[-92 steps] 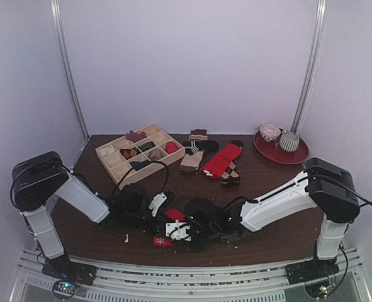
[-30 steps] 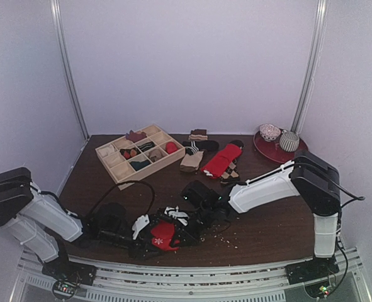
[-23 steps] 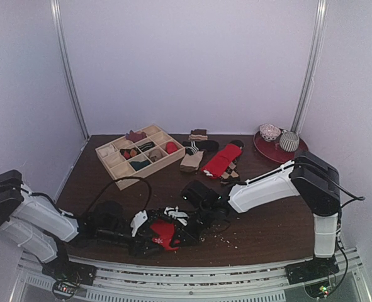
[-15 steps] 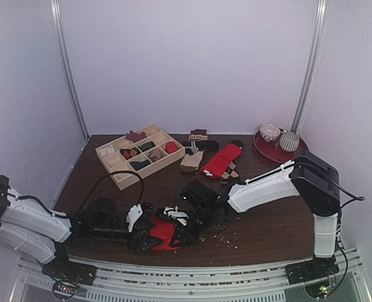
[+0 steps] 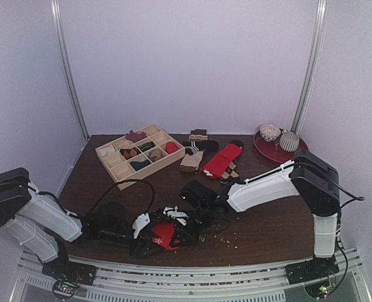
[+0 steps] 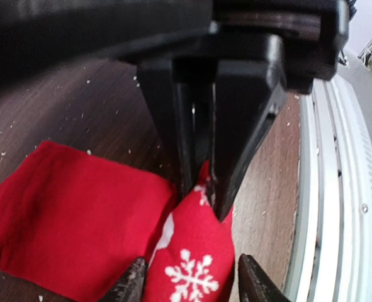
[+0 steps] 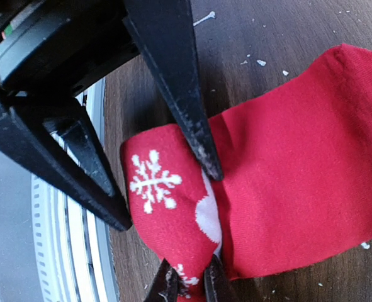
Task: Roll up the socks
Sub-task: Roll the sock at the center of the board.
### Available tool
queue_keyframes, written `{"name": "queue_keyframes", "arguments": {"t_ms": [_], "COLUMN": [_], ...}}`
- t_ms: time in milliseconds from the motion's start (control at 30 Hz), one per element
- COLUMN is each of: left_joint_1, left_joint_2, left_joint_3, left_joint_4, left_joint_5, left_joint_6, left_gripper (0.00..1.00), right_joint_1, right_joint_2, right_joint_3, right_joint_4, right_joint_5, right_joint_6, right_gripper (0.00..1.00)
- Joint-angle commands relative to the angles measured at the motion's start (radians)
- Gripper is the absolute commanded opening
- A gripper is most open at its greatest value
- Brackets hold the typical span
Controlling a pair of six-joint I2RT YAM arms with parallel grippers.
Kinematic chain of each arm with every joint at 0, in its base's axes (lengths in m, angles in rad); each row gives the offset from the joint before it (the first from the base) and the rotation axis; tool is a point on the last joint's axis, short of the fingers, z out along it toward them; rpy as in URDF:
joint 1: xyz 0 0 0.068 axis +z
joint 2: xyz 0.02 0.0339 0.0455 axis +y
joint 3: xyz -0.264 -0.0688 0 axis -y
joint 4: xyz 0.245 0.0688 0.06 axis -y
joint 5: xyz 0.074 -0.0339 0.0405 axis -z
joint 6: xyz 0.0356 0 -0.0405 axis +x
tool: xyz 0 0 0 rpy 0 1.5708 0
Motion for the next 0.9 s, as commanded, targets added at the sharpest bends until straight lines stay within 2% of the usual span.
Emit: {"name": "queue_keyframes", "arguments": {"t_ms": [0, 67, 267, 367, 467, 567, 700, 867], "left_joint_1": [-0.007, -0.009, -0.010, -0.010, -0.010, -0.010, -0.010, -0.010], "left_joint_2": [0.004, 0.008, 0.062, 0.091, 0.113, 0.123, 0.138, 0.147], "left_joint_3": [0.030, 0.031, 0.029, 0.024, 0.026, 0.028, 0.020, 0.012], "left_joint_4": [0.068, 0.066, 0.081, 0.089, 0.090, 0.069, 0.026, 0.025], "left_joint_5": [0.028, 0.026, 0.060, 0.070, 0.074, 0.049, 0.011, -0.005], "left_joint_6": [-0.001, 0.002, -0.013, -0.022, -0.035, -0.056, -0.084, -0.103], "left_gripper": [0.53, 0.53, 0.36, 0.23, 0.00, 0.00, 0.00, 0.00], "right_joint_1": [-0.003, -0.004, -0.004, -0.003, -0.004, -0.002, -0.008, -0.038], "right_joint_2": [0.124, 0.127, 0.129, 0.134, 0.137, 0.122, 0.074, -0.053], "right_joint_3": [-0.077, -0.074, -0.073, -0.073, -0.068, -0.064, -0.063, -0.085], "right_joint_4": [-0.277, -0.279, -0.281, -0.283, -0.290, -0.290, -0.249, -0.132], "right_joint_5": [0.193, 0.193, 0.190, 0.193, 0.193, 0.214, 0.240, 0.282], "right_joint_6": [-0.010, -0.011, -0.012, -0.012, -0.012, -0.010, 0.008, 0.066], "right_gripper": [0.10, 0.10, 0.10, 0.10, 0.10, 0.11, 0.33, 0.45]}}
